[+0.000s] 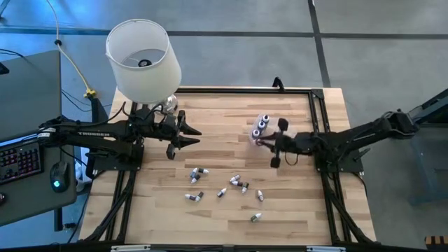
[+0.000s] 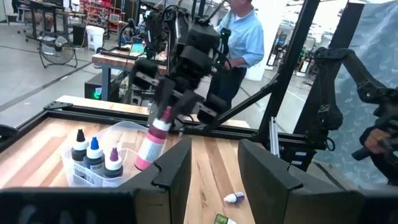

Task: Pick & Place food coloring
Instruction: Put the large pink food coloring bottle into the transparent bin

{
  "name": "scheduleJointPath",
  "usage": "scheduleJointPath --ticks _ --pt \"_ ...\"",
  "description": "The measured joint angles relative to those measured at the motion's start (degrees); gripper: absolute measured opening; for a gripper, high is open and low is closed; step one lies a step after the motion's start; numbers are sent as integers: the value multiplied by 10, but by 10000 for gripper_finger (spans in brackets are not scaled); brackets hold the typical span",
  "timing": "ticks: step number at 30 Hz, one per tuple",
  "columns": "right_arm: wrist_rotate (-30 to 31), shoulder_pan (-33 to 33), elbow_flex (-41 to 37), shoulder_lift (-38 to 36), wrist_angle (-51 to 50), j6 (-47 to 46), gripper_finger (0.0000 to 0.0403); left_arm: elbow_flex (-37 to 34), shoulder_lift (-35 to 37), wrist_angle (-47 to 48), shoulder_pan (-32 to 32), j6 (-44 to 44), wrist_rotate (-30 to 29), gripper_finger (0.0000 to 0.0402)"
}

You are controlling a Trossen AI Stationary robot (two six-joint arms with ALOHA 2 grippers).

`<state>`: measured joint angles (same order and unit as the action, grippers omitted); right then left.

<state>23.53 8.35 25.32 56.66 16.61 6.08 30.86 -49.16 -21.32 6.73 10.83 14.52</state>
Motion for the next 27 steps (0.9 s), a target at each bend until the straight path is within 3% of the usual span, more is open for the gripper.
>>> scheduleJointPath --ticks 7,15,21,27 --pt "39 -58 0 -29 -73 -141 37 0 0 0 0 0 -5 131" --pt "56 -153 0 -31 -144 -174 41 0 0 0 0 -13 -30 131" --pt "1 -238 0 -7 -159 -212 36 0 0 2 0 -31 -36 131" --pt "-15 -283 0 43 -151 -213 43 0 0 5 0 -33 -36 131"
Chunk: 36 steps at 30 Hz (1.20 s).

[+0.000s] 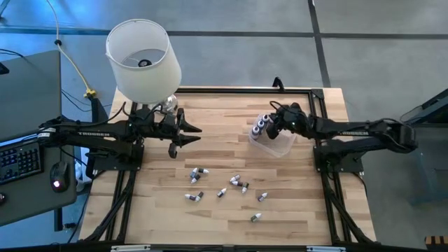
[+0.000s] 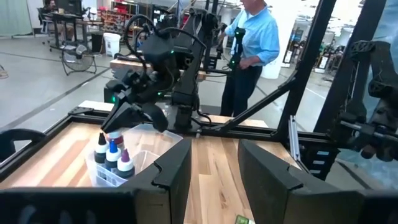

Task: Pick & Place food coloring
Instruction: Put the large pink food coloring bottle into the transparent bin, then put the small right violet food coloring bottle into the transparent bin

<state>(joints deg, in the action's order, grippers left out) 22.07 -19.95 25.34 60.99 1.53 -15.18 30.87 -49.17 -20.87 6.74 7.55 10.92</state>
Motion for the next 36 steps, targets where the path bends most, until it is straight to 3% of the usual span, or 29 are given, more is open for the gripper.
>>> scheduleJointPath --ticks 7,20,29,36 --pt "-18 -19 2 46 14 8 45 0 0 0 0 0 -2 131" --pt "2 -18 0 52 70 52 111 0 0 0 0 0 -1 131" --pt "-3 -18 22 -8 66 97 132 0 0 0 0 0 -1 131" --pt "-85 11 85 -87 -69 93 109 0 0 0 0 0 -1 131"
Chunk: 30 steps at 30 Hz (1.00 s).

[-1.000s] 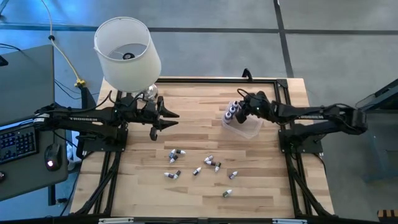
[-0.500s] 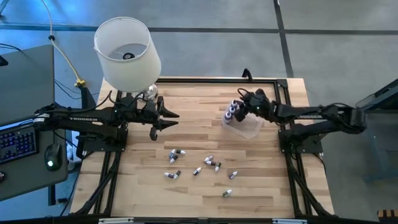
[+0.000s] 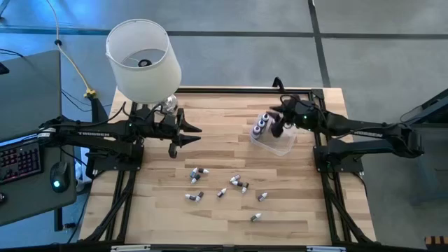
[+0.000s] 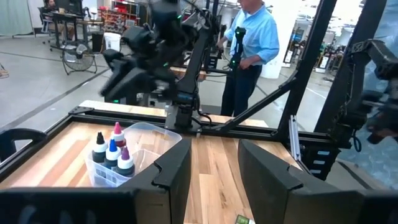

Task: Pick & Place food coloring
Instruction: Put the small right violet food coloring bottle into the transparent bin

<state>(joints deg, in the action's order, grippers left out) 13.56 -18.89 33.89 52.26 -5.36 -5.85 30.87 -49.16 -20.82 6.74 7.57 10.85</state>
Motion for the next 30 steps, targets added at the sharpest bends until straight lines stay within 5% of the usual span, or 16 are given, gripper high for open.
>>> scheduleJointPath --ticks 6,14,17,21,30 --pt "-187 102 17 4 -25 -44 90 0 0 0 0 0 1 131" --pt "-257 308 16 129 15 -35 96 0 0 0 0 2 1 131" --pt "-244 362 16 182 51 9 96 0 0 0 0 2 1 131" --pt "-154 399 16 235 67 15 98 0 0 -1 0 4 1 131" --pt "-192 400 16 285 69 -47 103 0 0 -22 0 39 1 131"
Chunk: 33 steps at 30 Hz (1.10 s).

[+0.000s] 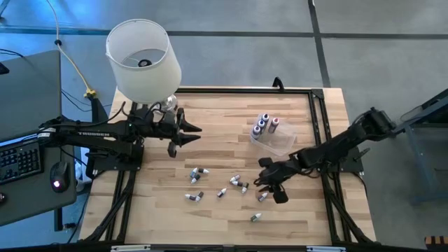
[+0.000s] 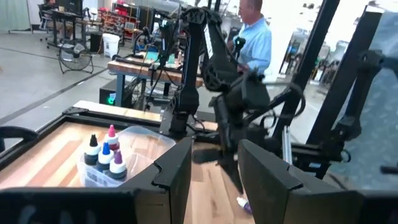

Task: Pick & Place food coloring
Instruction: Put the small right violet food coloring bottle into the transparent bin

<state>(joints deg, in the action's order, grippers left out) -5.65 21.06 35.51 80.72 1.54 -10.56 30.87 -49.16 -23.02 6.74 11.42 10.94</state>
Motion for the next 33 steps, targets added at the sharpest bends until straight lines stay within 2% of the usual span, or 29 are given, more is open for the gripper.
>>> scheduleJointPath --ticks 9,14,19,21,33 --pt "-3 20 0 37 1 -56 144 0 0 0 0 15 0 131" --pt "-2 52 0 48 -4 -26 167 0 0 0 0 24 0 131" --pt "64 76 0 49 -30 15 171 0 0 0 0 24 -2 131" --pt "72 79 -1 49 -40 16 172 0 0 0 0 24 -2 131" --pt "69 79 -64 85 87 50 172 0 0 0 0 24 -1 131"
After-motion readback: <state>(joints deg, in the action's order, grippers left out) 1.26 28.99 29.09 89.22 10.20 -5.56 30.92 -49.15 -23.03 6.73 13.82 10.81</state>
